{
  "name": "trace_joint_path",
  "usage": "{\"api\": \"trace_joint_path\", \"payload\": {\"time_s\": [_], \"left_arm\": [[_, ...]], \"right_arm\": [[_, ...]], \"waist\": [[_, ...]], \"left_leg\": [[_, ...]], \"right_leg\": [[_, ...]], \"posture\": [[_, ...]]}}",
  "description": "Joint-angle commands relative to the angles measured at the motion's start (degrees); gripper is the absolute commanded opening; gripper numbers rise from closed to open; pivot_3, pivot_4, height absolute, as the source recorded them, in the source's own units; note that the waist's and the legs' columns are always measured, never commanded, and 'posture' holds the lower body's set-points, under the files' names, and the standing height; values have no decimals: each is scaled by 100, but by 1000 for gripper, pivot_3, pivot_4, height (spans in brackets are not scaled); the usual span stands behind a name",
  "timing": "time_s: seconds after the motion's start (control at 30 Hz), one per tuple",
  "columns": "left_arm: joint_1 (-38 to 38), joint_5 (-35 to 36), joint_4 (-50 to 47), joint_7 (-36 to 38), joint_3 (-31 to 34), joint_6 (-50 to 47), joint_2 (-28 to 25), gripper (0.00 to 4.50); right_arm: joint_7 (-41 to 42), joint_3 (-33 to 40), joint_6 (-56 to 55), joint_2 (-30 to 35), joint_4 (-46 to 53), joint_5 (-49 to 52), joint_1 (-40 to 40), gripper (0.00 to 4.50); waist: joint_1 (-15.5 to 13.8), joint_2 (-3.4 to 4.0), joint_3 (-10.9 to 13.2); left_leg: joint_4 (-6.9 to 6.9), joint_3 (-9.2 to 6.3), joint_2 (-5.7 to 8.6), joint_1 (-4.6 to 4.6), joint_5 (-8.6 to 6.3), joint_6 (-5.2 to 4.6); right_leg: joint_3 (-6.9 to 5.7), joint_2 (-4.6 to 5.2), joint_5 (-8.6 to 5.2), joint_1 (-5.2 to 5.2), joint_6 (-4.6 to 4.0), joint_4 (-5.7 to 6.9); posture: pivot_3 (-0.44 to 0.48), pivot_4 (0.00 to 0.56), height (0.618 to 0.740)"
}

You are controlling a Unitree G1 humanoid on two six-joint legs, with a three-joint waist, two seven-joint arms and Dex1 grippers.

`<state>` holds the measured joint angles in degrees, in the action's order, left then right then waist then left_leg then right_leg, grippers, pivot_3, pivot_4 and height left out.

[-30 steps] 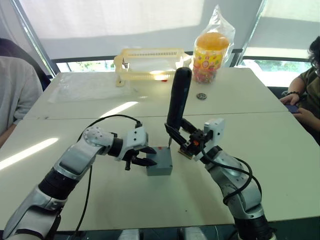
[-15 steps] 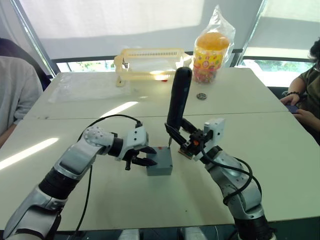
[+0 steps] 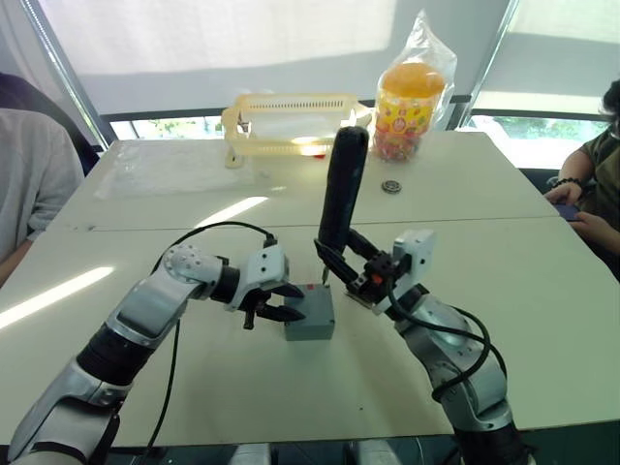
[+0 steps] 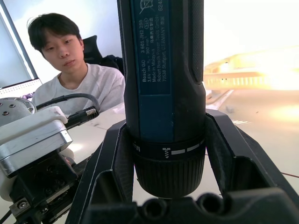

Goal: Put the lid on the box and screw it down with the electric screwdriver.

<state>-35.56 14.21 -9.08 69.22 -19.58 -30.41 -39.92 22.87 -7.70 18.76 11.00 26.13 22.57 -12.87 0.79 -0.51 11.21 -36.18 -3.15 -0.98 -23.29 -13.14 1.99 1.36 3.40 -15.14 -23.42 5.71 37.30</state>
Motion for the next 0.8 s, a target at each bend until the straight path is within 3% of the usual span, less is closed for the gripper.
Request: {"api": "trace_joint_path", "payload": {"time_s": [0.03, 0.8], "left_arm": [[118, -212, 105, 2, -237, -98, -26, 1873], [112, -212, 111, -2, -220, -121, -41, 1873]], "right_arm": [[38, 71, -270, -46, 232, -12, -30, 1765], [32, 216, -290, -139, 141, -27, -130, 1765]], "waist": [[1, 0, 0], [1, 0, 0]], "left_leg": [[0, 0, 0, 0, 0, 0], [0, 0, 0, 0, 0, 0]], "right_leg": [[0, 0, 0, 0, 0, 0], [-1, 0, 0, 0, 0, 0]], "posture": [[0, 150, 740], [0, 150, 740]]}}
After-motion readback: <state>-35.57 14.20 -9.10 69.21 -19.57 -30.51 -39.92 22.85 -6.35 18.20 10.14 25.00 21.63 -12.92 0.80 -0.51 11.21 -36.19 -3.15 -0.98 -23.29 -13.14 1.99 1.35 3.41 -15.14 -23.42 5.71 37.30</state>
